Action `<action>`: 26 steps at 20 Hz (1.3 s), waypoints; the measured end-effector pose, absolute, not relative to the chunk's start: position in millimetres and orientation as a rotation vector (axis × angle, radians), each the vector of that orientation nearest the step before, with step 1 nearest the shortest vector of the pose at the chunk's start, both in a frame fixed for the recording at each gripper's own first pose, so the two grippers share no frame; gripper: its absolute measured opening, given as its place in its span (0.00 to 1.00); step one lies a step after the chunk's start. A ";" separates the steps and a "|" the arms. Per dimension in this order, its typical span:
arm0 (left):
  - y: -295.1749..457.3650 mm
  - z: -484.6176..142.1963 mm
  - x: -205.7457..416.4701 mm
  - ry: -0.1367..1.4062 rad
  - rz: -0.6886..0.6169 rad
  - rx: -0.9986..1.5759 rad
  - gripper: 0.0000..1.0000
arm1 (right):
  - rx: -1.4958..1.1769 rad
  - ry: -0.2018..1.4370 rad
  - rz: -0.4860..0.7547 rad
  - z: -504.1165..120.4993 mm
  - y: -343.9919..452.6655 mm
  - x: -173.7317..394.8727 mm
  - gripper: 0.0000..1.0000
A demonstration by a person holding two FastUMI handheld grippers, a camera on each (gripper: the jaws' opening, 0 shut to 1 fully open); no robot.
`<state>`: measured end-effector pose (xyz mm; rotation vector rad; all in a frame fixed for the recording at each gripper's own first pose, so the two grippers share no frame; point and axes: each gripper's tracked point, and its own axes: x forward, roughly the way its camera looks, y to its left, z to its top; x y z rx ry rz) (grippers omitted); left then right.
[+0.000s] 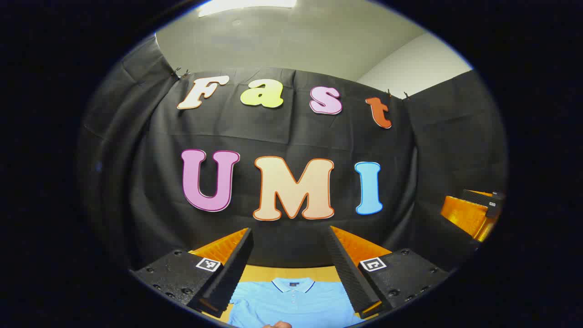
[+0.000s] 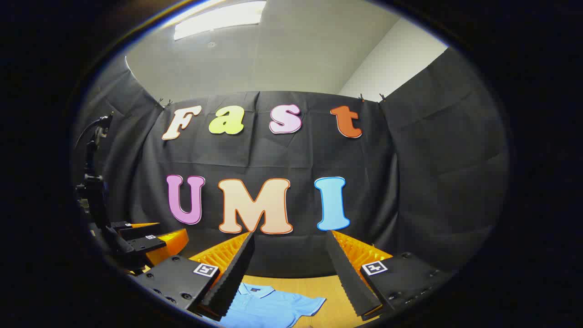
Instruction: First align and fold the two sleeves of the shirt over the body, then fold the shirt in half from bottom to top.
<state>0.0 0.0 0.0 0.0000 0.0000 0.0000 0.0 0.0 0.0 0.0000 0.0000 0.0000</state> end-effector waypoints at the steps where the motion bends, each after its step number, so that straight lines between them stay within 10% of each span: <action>1: 5.9 0.1 -1.0 0.000 0.008 0.004 0.94 | 0.002 0.008 0.009 -6.1 6.3 0.6 0.98; 26: 83.4 -17.7 1.5 0.021 0.074 0.037 0.94 | -0.026 0.156 -0.039 -121.3 4.1 69.7 0.98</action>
